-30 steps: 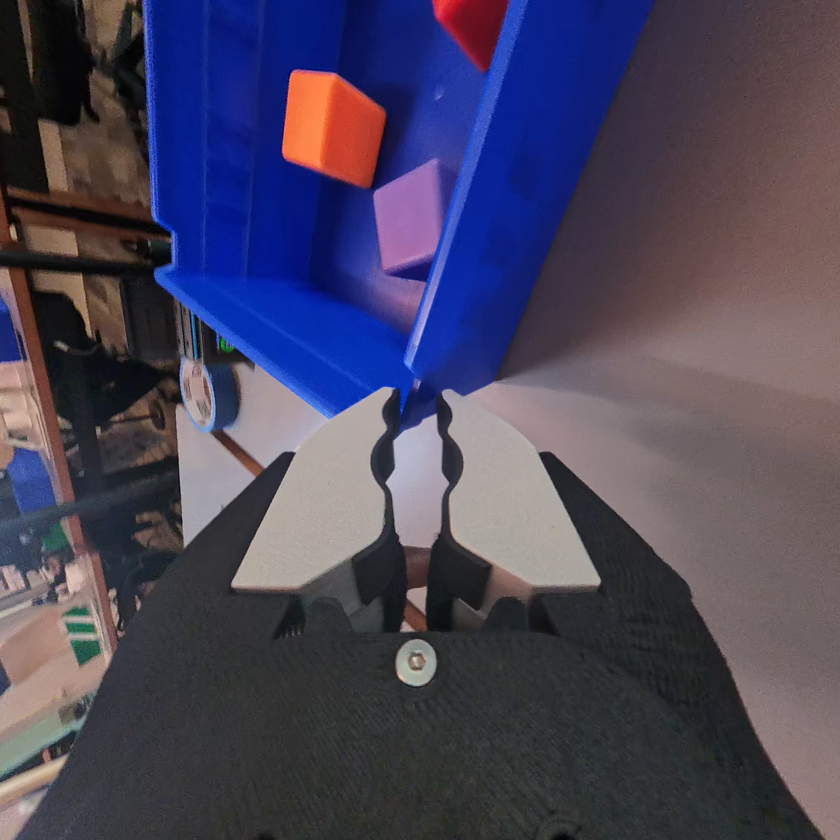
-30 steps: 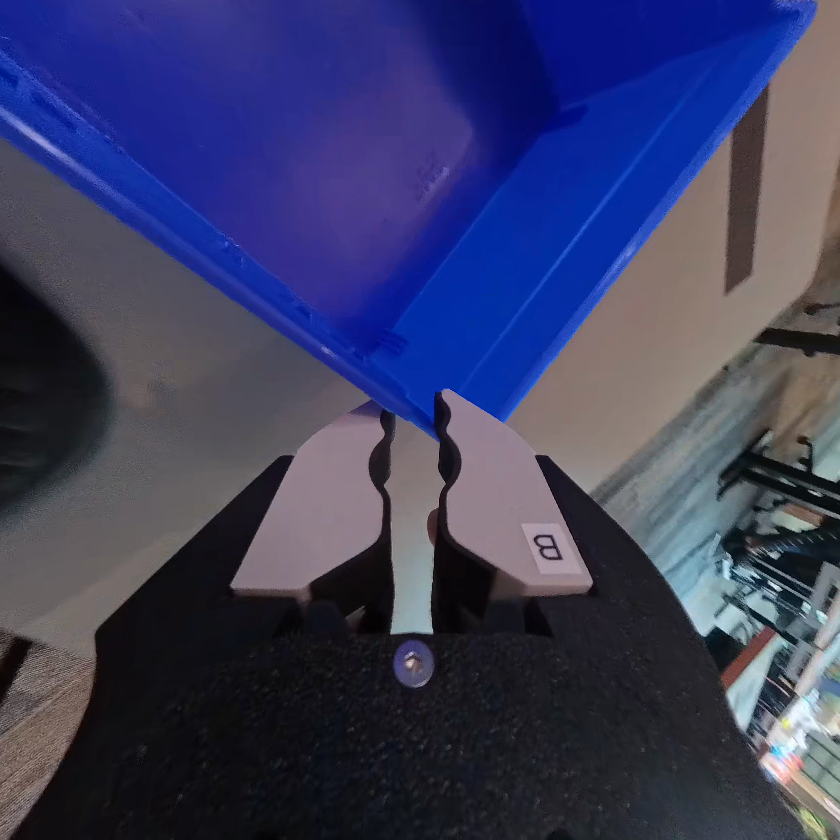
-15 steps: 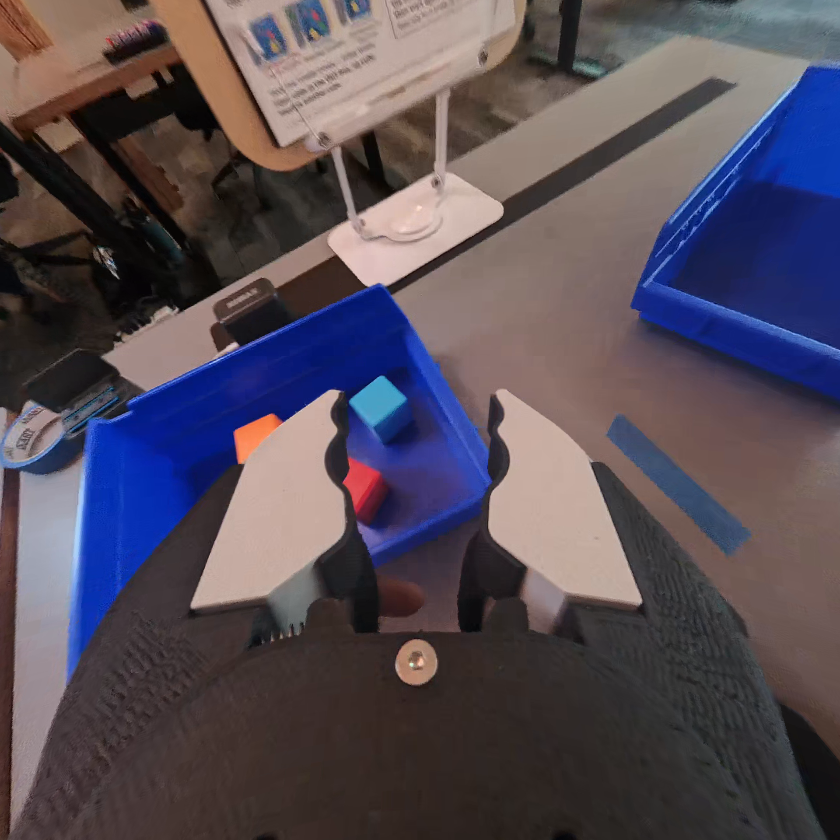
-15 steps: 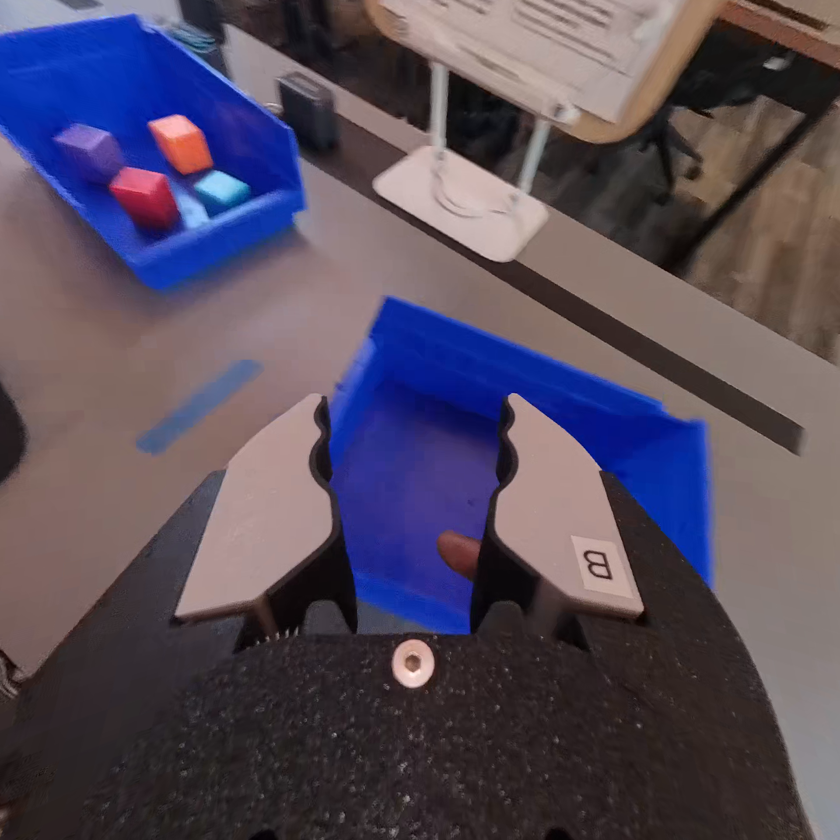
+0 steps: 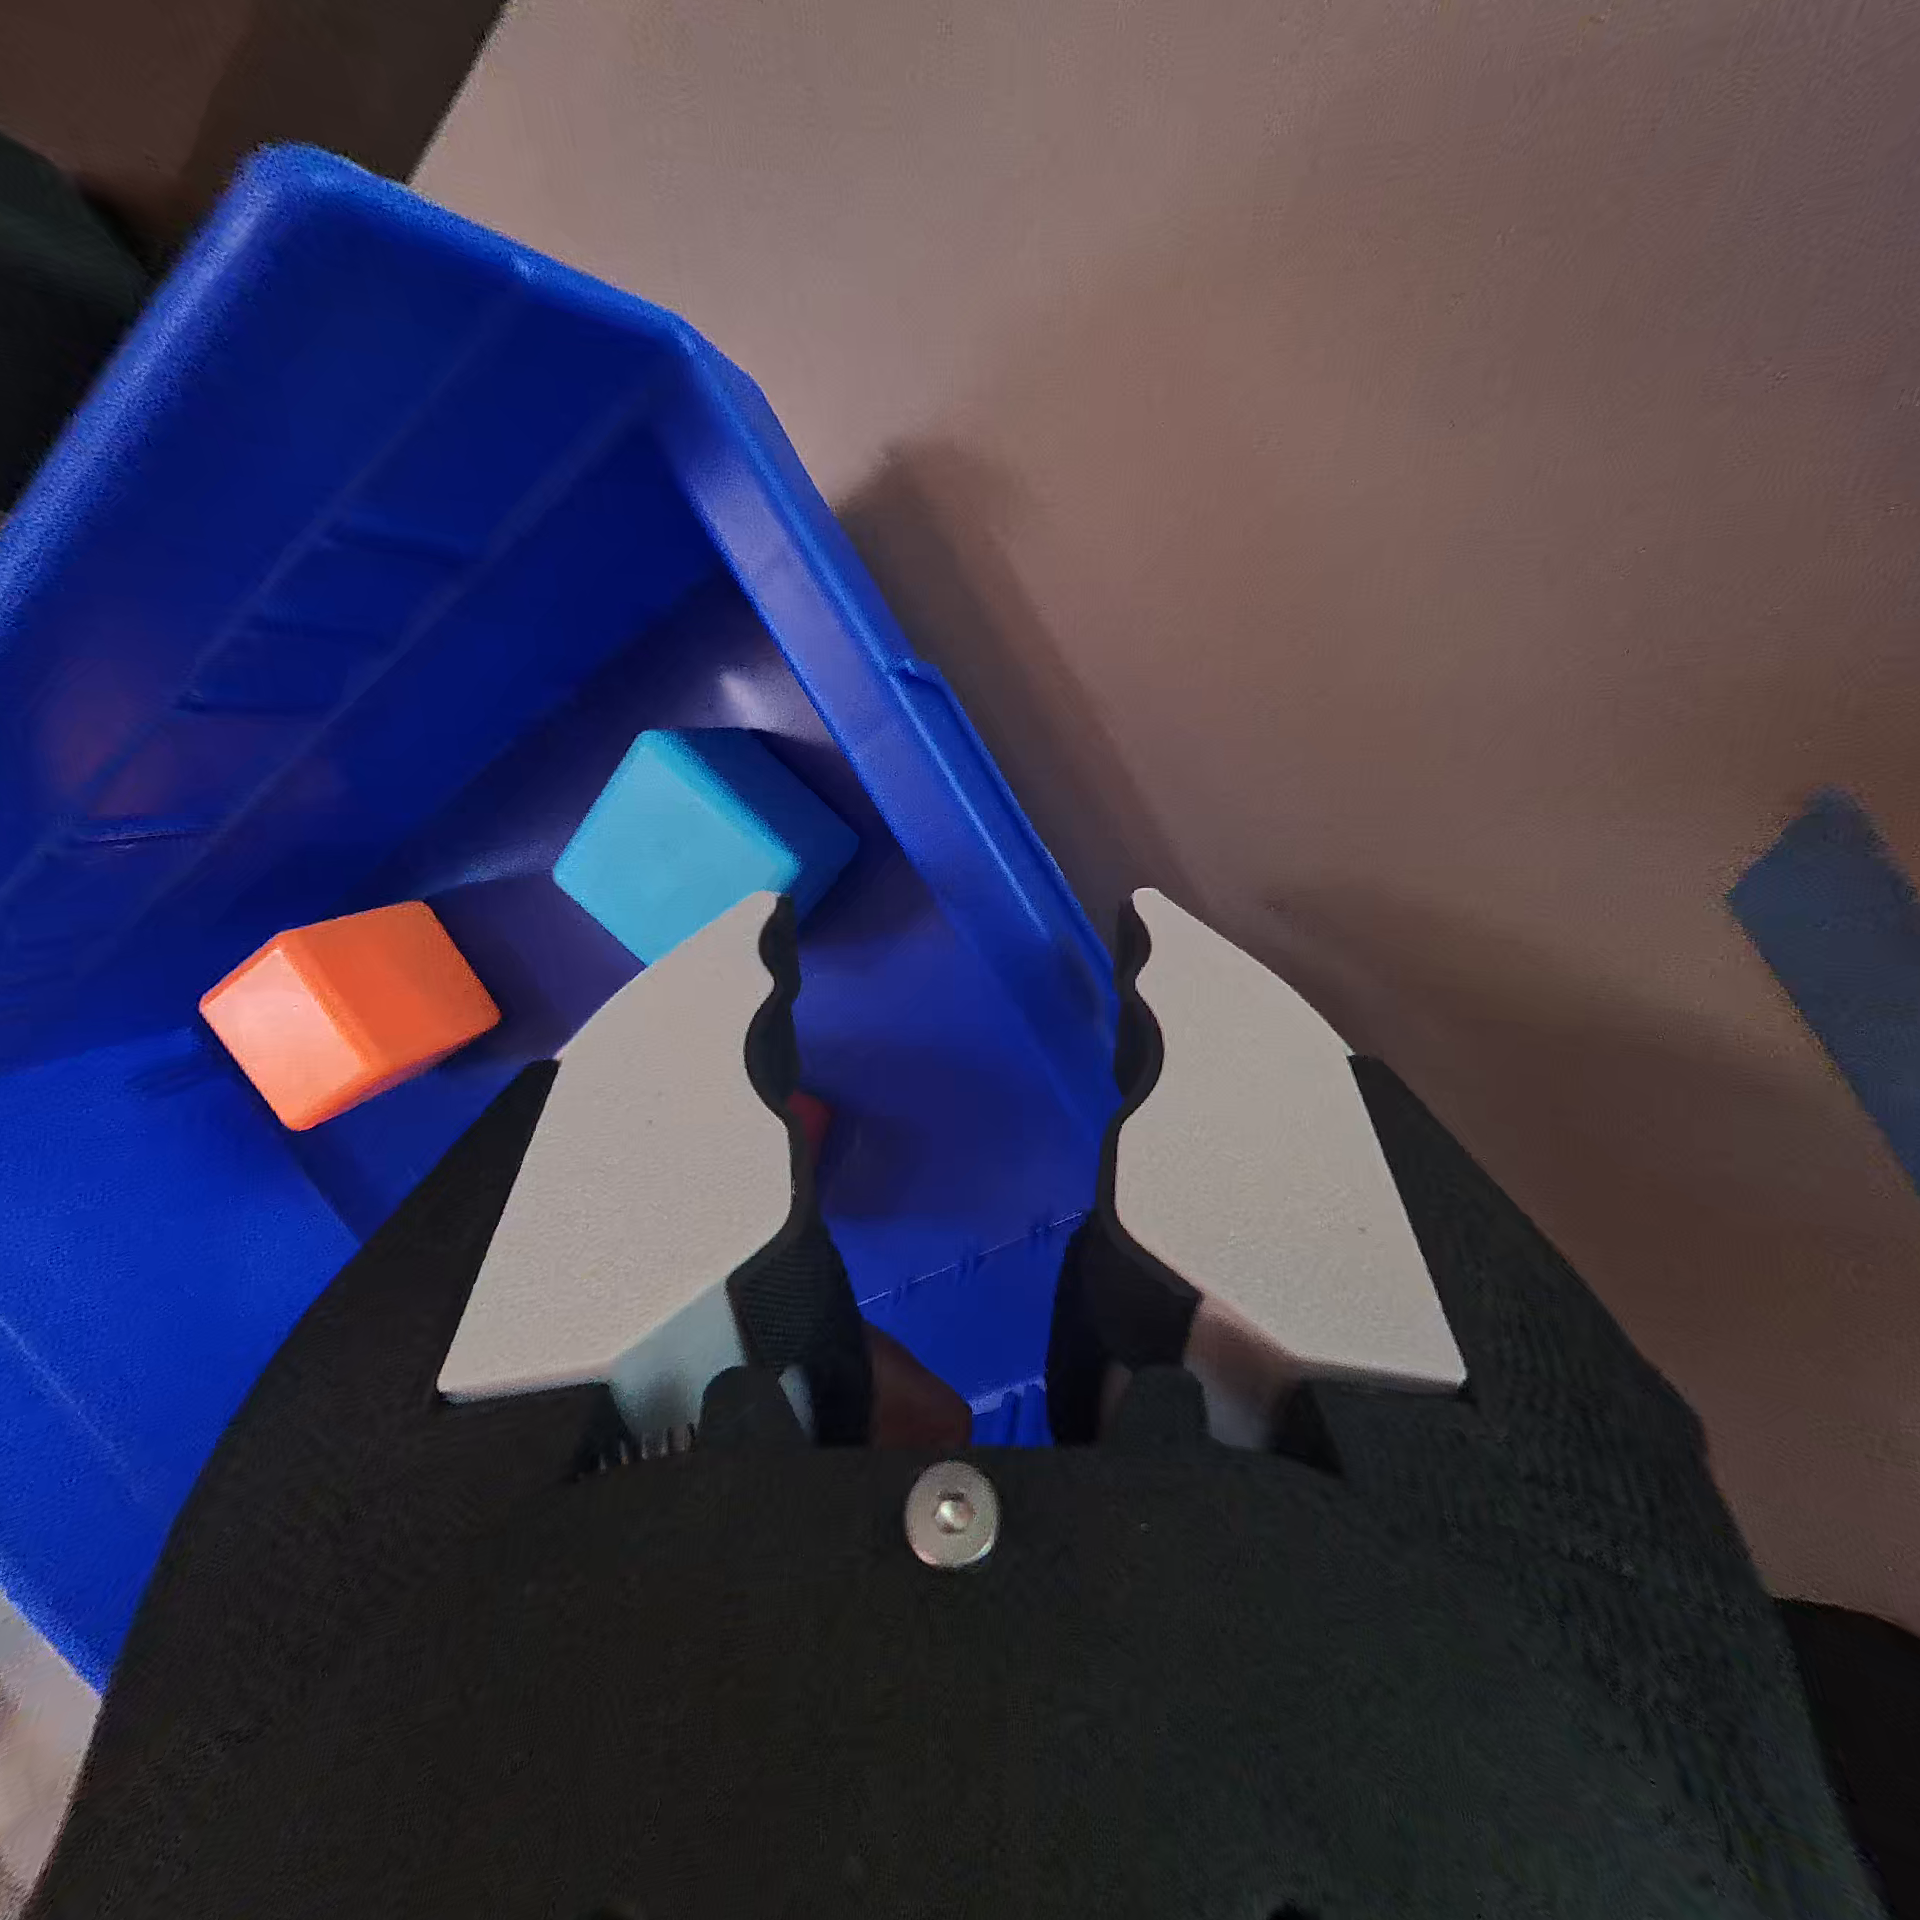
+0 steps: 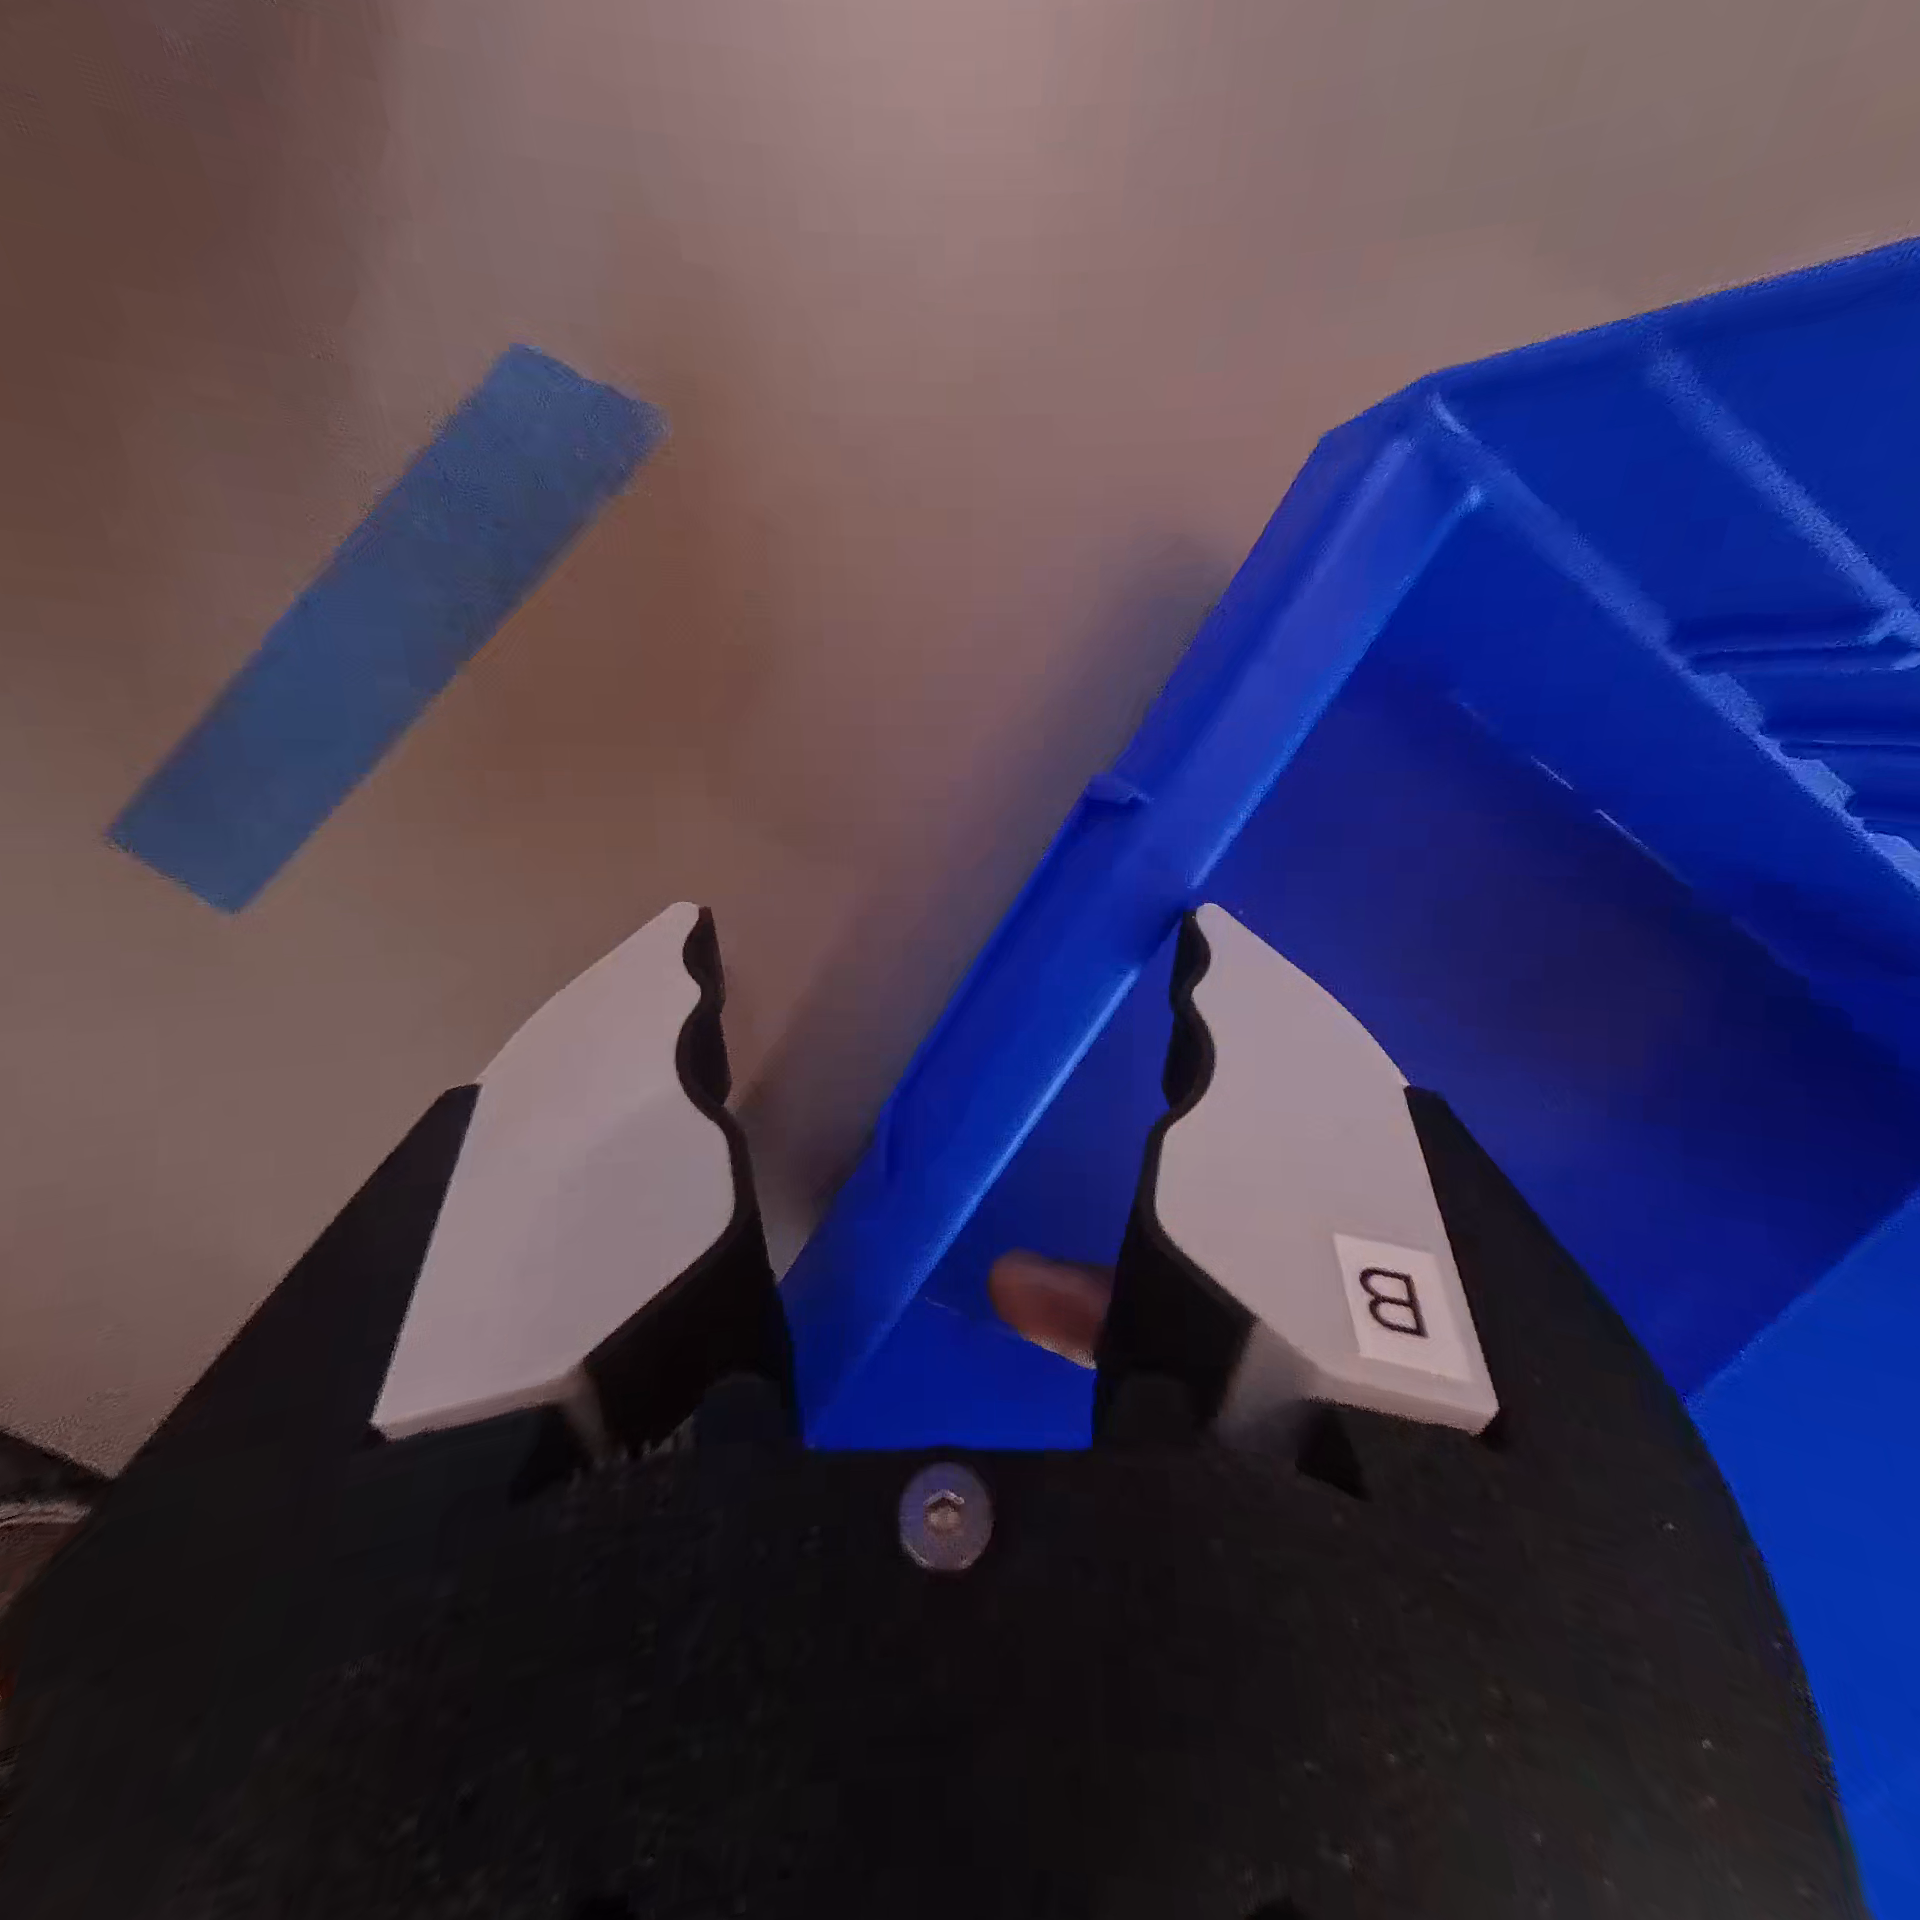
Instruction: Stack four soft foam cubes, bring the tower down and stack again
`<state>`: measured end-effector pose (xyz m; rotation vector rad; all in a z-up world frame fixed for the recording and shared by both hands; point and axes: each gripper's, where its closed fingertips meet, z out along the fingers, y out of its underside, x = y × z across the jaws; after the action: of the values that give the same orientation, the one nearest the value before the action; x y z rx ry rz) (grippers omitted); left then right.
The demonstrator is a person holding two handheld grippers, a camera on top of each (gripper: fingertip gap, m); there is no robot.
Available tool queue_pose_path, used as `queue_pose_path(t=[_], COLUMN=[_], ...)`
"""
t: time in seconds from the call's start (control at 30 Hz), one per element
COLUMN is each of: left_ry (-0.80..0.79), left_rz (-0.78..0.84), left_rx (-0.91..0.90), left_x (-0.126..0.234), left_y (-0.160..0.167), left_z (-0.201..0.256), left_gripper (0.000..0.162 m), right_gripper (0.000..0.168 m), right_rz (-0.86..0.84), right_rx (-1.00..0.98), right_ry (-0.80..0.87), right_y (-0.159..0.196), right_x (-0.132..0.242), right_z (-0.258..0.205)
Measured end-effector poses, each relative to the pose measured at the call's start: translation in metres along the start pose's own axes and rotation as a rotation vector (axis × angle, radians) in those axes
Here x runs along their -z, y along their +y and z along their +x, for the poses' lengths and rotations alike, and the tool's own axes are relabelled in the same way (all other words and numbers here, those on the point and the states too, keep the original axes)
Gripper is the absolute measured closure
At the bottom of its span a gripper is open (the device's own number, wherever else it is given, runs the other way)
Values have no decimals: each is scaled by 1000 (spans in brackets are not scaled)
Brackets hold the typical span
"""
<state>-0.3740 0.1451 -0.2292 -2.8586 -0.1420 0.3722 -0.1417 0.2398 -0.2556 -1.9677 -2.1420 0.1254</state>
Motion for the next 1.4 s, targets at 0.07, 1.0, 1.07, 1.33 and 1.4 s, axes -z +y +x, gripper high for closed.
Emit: queue_pose_path(t=[0.07,1.0,1.07,1.33,1.4], left_ry=[7,-209,-225,-250,-233], left_rz=[-45,-58,-44,9,35], left_rx=[-17,-788,-825,-865,-845], left_x=[-9,40,43,55,58], left_y=[6,184,196,240,249], left_z=[2,32,29,23,23], left_gripper=[105,124,125,128,129], right_gripper=[90,138,139,141,140], right_rz=[-40,-117,-121,-117,-117], right_rx=[6,755,775,752,742], right_ry=[29,291,318,336,335], right_y=[5,142,154,189,193], right_x=[-6,15,17,23,24], right_z=[4,76,87,106,106])
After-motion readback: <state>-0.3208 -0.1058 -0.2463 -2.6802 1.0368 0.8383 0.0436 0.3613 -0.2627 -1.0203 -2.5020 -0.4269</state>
